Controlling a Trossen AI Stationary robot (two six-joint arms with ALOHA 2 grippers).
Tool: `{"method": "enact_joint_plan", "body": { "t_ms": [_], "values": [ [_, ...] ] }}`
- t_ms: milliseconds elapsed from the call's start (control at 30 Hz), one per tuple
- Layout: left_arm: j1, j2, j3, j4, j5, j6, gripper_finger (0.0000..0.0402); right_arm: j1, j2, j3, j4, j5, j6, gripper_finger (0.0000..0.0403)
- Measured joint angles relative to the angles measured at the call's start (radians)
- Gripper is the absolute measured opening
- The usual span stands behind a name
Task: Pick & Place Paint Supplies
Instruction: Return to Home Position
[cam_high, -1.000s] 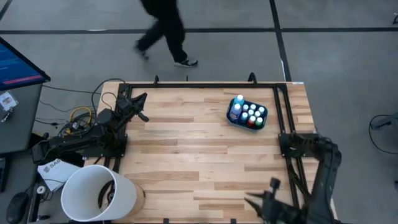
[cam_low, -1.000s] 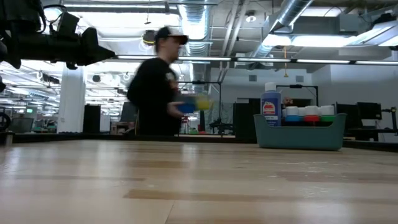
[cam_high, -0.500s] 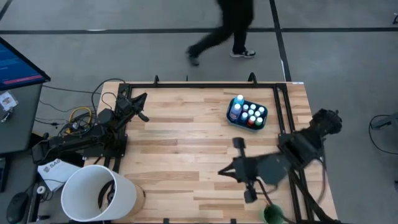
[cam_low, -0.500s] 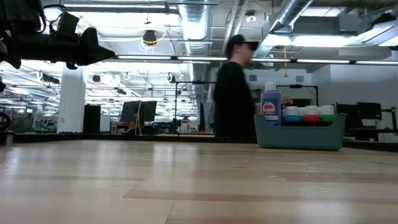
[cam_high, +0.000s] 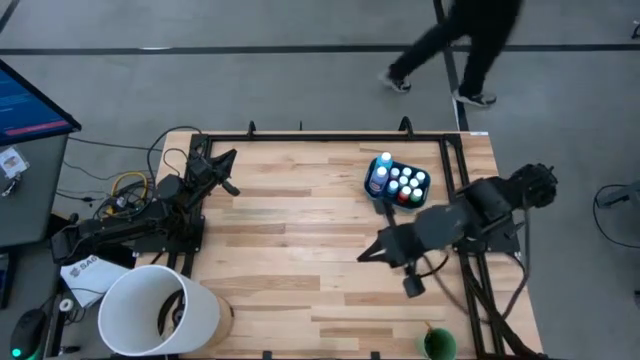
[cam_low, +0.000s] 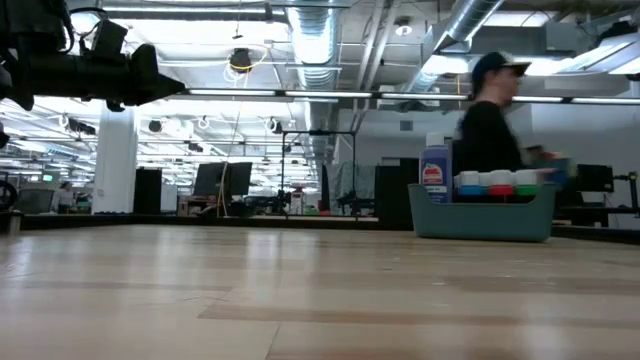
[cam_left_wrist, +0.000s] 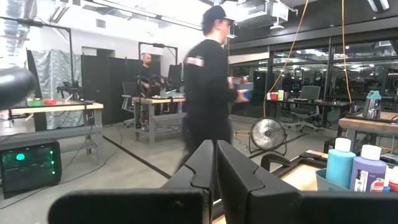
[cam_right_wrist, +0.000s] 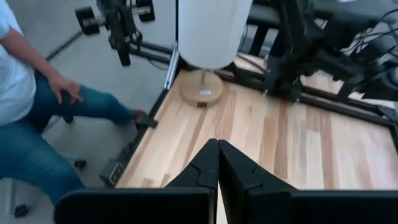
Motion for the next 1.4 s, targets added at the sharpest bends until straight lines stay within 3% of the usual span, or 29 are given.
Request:
{"method": "enact_joint_plan", "body": {
  "t_ms": [100, 467, 667, 833, 1133, 1400],
  "values": [
    [0.0, 0.0, 0.0, 0.0, 0.0, 0.0, 0.0008, -0.006, -0.102, -0.139, 0.071, 0.003, 0.007, 0.0],
    [0.0, 0.0, 0.0, 0.0, 0.0, 0.0, 0.0008, -0.034, -0.605, -0.971, 0.724, 0.027, 0.03, 0.0],
    [0.0, 0.0, 0.0, 0.0, 0.0, 0.0, 0.0008, -0.053, -0.83, -1.305, 0.989, 0.025, 0.026, 0.0],
    [0.0, 0.0, 0.0, 0.0, 0.0, 0.0, 0.0008, -0.084, -1.009, -1.459, 1.048, 0.026, 0.024, 0.0],
    [0.0, 0.0, 0.0, 0.0, 0.0, 0.0, 0.0008, -0.147, -1.32, -1.61, 1.052, 0.034, 0.023, 0.0],
    [0.0, 0.0, 0.0, 0.0, 0.0, 0.0, 0.0008, -0.149, -1.487, -1.761, 1.118, 0.03, 0.027, 0.0]
  ]
}}
